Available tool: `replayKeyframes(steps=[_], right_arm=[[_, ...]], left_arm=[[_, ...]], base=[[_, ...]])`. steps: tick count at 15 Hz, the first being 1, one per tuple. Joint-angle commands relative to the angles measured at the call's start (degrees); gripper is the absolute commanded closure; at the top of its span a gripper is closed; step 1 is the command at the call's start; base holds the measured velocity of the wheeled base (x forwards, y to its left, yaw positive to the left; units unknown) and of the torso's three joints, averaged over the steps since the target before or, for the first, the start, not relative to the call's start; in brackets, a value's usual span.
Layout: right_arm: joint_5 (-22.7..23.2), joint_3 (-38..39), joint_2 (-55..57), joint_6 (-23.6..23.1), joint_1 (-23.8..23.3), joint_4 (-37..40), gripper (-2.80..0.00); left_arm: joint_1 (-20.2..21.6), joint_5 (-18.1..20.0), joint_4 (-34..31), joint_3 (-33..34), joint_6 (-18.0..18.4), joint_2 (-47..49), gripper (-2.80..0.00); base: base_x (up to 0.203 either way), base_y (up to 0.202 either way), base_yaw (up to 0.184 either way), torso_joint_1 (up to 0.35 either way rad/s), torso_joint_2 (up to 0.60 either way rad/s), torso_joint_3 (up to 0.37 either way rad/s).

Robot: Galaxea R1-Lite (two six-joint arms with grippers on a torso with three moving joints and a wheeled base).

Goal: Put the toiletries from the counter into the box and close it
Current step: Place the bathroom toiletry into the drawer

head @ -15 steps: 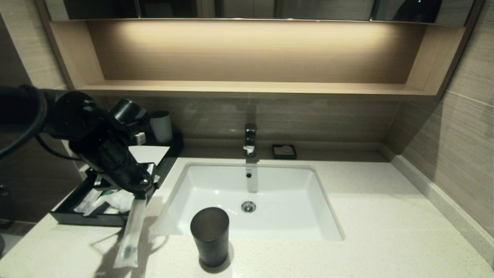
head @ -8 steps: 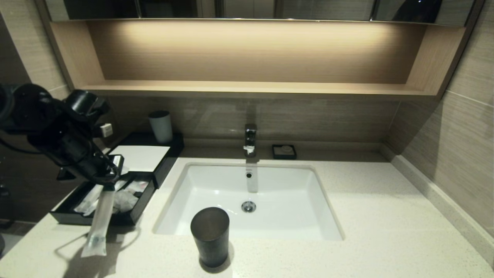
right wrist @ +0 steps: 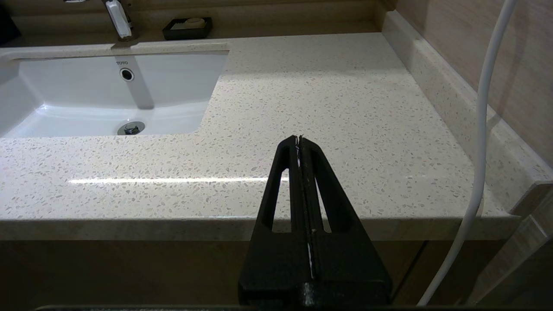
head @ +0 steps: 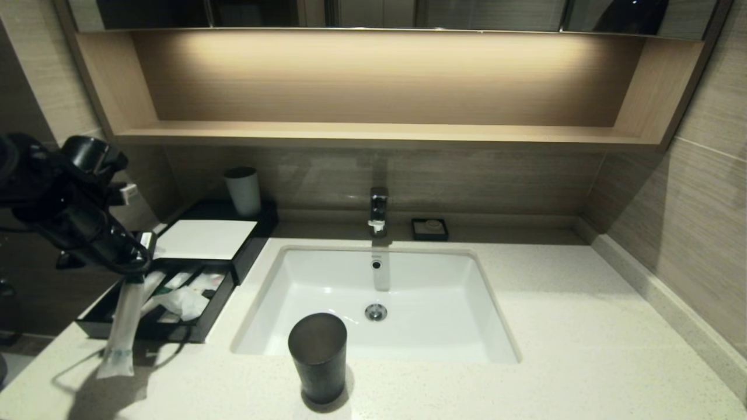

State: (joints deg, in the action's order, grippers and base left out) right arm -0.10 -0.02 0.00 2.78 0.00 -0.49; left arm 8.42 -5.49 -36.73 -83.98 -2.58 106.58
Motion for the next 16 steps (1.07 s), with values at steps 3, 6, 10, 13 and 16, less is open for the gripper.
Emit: replayKeyframes(steps=[3,6,10,13,16], right_arm=[[0.01,-0.05,0.09,0.03,0.0,-0.04,0.0],[0.01,0.02,0.09,0.03,0.0,-0.04,0.0],[0.01,0.02,0.09,0.03,0.0,-0.04,0.0],[0.01,0.02,0.09,0.03,0.0,-0.04,0.0],[0.01,-0.03,0.09,0.03,0.0,-0.04,0.0]], left_arm=[[2.27,-0.07,1.34,-0.04,0.04,3.68,0.0],[2.74,-0.07,2.62,-0.03,0.56,5.12,0.0],[2.83,-0.06,3.24,-0.04,0.92,6.01,0.0],[2.83,-0.05,3.25,-0.04,1.0,6.18,0.0],[2.75,-0.05,3.46,-0.04,0.97,7.21,0.0]], base=[[0.0,0.0,0.0,0.0,0.0,0.0],[0.0,0.0,0.0,0.0,0.0,0.0],[0.0,0.0,0.0,0.0,0.0,0.0],[0.0,0.0,0.0,0.0,0.0,0.0],[0.0,0.0,0.0,0.0,0.0,0.0]])
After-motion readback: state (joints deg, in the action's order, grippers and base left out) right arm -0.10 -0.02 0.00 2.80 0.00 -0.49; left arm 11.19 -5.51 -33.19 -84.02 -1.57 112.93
